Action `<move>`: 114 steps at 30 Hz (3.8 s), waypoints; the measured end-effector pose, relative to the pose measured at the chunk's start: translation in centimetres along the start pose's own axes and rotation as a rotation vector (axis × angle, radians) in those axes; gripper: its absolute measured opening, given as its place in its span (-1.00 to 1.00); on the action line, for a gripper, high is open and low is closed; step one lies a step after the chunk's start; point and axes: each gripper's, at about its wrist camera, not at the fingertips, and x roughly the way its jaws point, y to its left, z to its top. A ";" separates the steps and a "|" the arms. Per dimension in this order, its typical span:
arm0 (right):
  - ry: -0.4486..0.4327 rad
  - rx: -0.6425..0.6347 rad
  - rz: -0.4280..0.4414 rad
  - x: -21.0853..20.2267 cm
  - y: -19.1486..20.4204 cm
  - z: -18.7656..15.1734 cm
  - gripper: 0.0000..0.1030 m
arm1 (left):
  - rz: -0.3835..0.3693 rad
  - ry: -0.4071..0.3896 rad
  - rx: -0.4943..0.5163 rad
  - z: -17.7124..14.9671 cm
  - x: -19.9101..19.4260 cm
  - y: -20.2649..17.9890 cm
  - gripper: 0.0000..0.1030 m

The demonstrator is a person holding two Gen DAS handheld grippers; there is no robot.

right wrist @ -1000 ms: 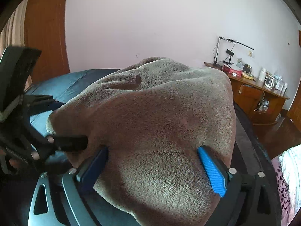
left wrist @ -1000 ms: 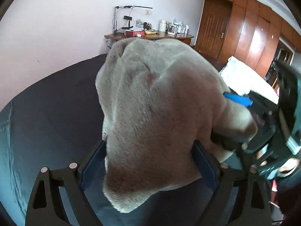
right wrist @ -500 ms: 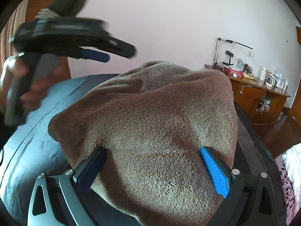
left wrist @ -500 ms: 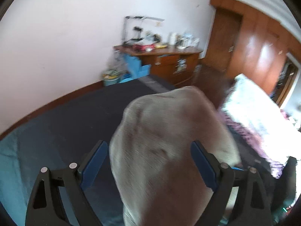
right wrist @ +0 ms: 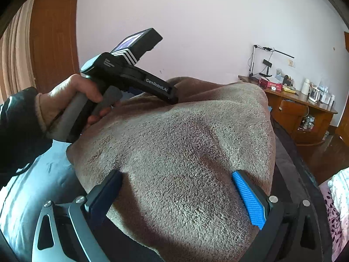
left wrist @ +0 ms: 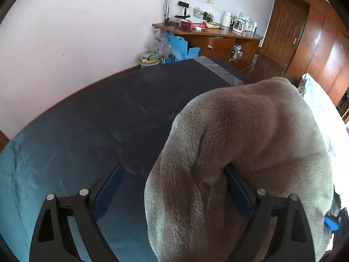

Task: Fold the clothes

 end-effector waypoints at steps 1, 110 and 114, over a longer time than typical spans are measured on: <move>0.001 0.000 -0.002 0.0 0.0 0.0 0.98 | 0.000 -0.003 -0.005 -0.2 -0.2 0.0 0.82; -0.166 0.201 -0.320 -14.8 6.1 -5.2 0.99 | 0.084 -0.277 0.026 -24.8 -17.8 -4.7 0.99; -0.250 0.194 -0.373 -16.5 6.4 -5.0 0.98 | 0.091 -0.335 0.001 -24.7 -19.6 -4.2 0.99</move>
